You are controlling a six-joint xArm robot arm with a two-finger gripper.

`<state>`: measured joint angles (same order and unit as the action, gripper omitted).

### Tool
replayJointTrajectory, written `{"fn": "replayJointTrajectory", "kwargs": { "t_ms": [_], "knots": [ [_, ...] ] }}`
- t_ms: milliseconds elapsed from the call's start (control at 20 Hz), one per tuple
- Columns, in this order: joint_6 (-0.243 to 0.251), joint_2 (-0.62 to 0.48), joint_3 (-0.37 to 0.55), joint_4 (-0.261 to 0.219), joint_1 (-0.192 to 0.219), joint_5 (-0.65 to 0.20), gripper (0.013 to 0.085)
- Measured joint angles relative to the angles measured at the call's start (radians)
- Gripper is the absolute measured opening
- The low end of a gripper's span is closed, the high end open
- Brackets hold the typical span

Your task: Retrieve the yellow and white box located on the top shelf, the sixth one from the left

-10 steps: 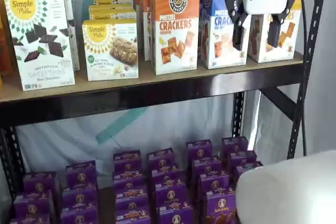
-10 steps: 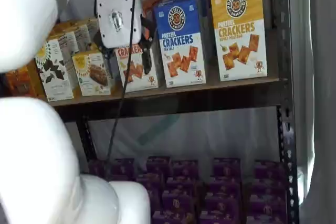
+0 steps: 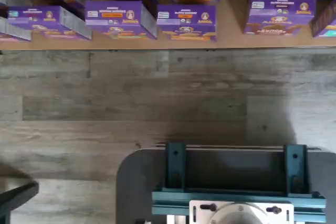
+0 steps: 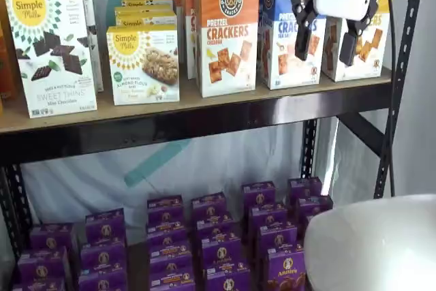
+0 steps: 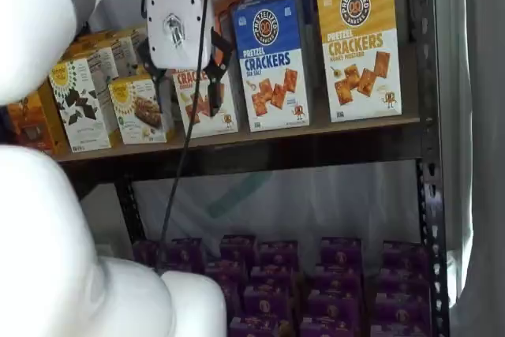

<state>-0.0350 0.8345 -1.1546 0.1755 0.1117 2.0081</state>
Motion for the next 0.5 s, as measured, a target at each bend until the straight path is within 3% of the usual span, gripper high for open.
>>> {"fn": "replayJointTrajectory", "kwargs": {
  "t_ms": [250,500],
  "knots": [
    [-0.020,-0.016,-0.001,-0.072,-0.015,-0.067,0.0850],
    [-0.139,-0.123,-0.083,-0.125,0.087,-0.156,0.0850]
  ]
}}
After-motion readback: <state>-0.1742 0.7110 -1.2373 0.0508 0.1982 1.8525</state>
